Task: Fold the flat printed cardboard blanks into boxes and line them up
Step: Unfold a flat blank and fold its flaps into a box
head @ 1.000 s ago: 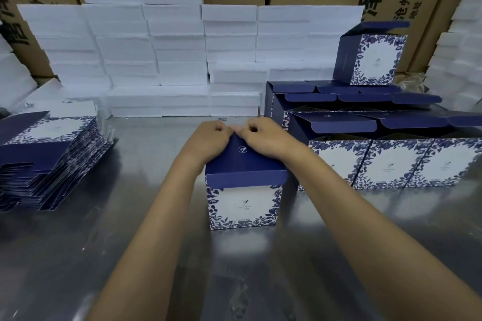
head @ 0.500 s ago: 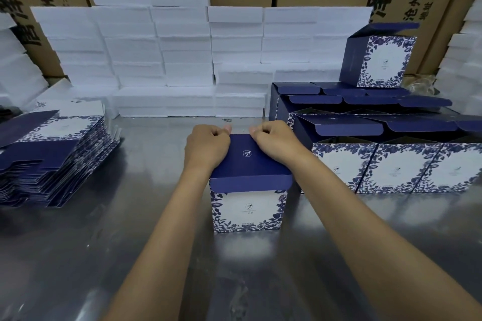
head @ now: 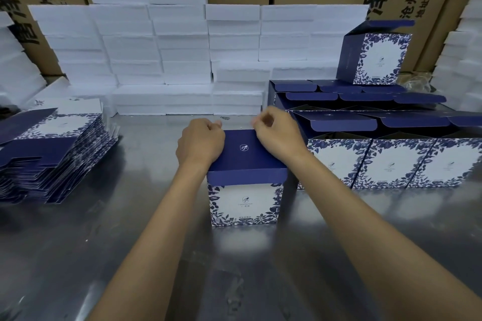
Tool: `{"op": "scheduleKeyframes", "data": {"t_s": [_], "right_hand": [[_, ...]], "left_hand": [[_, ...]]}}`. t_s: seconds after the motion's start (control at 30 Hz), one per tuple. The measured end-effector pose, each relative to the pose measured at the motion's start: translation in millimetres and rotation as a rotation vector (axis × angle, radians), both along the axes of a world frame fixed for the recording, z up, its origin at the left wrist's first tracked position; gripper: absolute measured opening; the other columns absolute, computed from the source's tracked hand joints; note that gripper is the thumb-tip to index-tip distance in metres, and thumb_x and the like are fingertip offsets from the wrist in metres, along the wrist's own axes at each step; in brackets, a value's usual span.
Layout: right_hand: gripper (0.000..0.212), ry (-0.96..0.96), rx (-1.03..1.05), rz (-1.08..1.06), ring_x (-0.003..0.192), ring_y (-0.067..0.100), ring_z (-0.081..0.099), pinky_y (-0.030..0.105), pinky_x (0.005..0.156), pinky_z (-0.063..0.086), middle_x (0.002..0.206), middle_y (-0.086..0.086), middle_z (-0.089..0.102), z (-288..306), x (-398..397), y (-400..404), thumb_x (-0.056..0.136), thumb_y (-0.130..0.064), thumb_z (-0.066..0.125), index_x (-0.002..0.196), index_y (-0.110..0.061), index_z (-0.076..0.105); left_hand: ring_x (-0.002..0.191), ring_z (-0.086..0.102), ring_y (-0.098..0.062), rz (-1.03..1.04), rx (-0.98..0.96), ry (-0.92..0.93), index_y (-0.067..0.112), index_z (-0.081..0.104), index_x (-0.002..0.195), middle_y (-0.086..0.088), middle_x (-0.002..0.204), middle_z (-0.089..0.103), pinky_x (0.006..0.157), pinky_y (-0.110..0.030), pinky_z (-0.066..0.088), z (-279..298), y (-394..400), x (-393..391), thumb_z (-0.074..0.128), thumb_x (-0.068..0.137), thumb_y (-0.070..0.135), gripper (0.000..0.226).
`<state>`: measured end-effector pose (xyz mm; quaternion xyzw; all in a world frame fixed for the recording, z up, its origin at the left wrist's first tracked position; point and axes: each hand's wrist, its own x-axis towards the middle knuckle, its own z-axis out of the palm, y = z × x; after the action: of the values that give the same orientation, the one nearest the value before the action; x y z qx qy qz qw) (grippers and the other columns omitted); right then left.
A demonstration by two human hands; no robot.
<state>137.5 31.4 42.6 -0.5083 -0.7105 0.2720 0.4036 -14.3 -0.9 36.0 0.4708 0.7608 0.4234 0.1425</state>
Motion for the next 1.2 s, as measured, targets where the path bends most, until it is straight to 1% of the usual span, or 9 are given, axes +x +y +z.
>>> {"op": "scheduleKeyframes", "data": {"t_s": [0.17, 0.27, 0.33, 0.47, 0.57, 0.67, 0.9, 1.03, 1.2], "right_hand": [[0.013, -0.015, 0.197, 0.174, 0.087, 0.008, 0.055, 0.029, 0.083, 0.044, 0.085, -0.01, 0.066, 0, 8, -17, 0.091, -0.03, 0.071, 0.078, -0.027, 0.07], [0.006, -0.08, 0.204, 0.3, 0.112, 0.009, 0.053, 0.02, 0.102, 0.035, 0.106, -0.012, 0.065, -16, 16, -34, 0.087, -0.037, 0.077, 0.091, -0.034, 0.074], [0.02, -0.027, 0.134, 0.353, 0.126, 0.005, 0.045, 0.009, 0.106, 0.025, 0.122, -0.012, 0.058, -22, 23, -41, 0.086, -0.034, 0.079, 0.106, -0.035, 0.074], [0.027, 0.093, 0.043, 0.391, 0.133, -0.002, 0.041, 0.01, 0.111, 0.025, 0.133, -0.009, 0.056, -23, 29, -43, 0.085, -0.019, 0.081, 0.108, -0.031, 0.076], [0.026, 0.216, -0.04, 0.448, 0.14, -0.01, 0.033, 0.006, 0.111, 0.024, 0.137, -0.011, 0.059, -27, 35, -42, 0.084, -0.009, 0.081, 0.106, -0.023, 0.077], [0.024, 0.281, -0.037, 0.426, 0.143, -0.009, 0.031, 0.009, 0.112, 0.025, 0.134, -0.013, 0.062, -34, 35, -42, 0.083, -0.009, 0.081, 0.105, -0.019, 0.077], [0.021, 0.28, 0.044, 0.333, 0.143, 0.006, 0.039, 0.028, 0.121, 0.027, 0.13, -0.005, 0.067, -34, 29, -43, 0.082, -0.007, 0.081, 0.1, -0.017, 0.078], [0.024, 0.344, -0.042, 0.331, 0.129, -0.002, 0.051, 0.03, 0.109, 0.041, 0.14, -0.014, 0.059, -33, 40, -44, 0.082, -0.01, 0.082, 0.097, -0.03, 0.081], [0.023, 0.513, -0.122, 0.297, 0.131, -0.008, 0.05, 0.035, 0.114, 0.043, 0.144, -0.016, 0.056, -40, 42, -46, 0.083, -0.009, 0.081, 0.093, -0.03, 0.083]], "left_hand": [[0.101, 0.058, -0.037, 0.023, -0.052, 0.149, 0.009, 0.059, 0.088, -0.007, 0.111, 0.066, 0.083, -0.037, 0.045, 8, 17, -2, 0.045, 0.102, 0.031, 0.029], [0.115, 0.051, -0.034, 0.071, 0.007, 0.366, 0.008, 0.063, 0.105, -0.012, 0.121, 0.058, 0.077, -0.037, 0.04, 12, 21, -1, 0.047, 0.101, 0.029, 0.027], [0.114, 0.05, -0.029, 0.038, 0.127, 0.42, 0.011, 0.063, 0.101, -0.009, 0.116, 0.057, 0.073, -0.037, 0.039, 12, 15, 0, 0.051, 0.099, 0.028, 0.021], [0.101, 0.058, -0.005, -0.278, 0.328, 0.061, 0.024, 0.069, 0.079, 0.014, 0.093, 0.064, 0.085, -0.018, 0.042, -10, -20, 1, 0.07, 0.09, 0.029, 0.012], [0.124, 0.048, 0.009, -0.49, 0.393, -0.254, 0.034, 0.07, 0.091, 0.033, 0.119, 0.057, 0.097, -0.009, 0.036, -33, -49, -3, 0.074, 0.086, 0.034, 0.007], [0.132, 0.048, 0.003, -0.581, 0.406, -0.445, 0.031, 0.073, 0.1, 0.022, 0.147, 0.043, 0.084, -0.011, 0.049, -46, -58, -6, 0.076, 0.075, 0.032, 0.025], [0.131, 0.051, -0.001, -0.564, 0.447, -0.452, 0.036, 0.079, 0.09, 0.017, 0.15, 0.045, 0.084, -0.016, 0.051, -45, -53, -6, 0.079, 0.071, 0.033, 0.019], [0.136, 0.045, 0.003, -0.63, 0.414, -0.496, 0.034, 0.08, 0.095, 0.013, 0.153, 0.042, 0.086, -0.017, 0.053, -47, -53, -16, 0.078, 0.072, 0.027, 0.024], [0.137, 0.043, 0.004, -0.627, 0.447, -0.557, 0.032, 0.081, 0.095, 0.018, 0.143, 0.046, 0.103, -0.022, 0.049, -51, -52, -9, 0.077, 0.072, 0.025, 0.024]]}}
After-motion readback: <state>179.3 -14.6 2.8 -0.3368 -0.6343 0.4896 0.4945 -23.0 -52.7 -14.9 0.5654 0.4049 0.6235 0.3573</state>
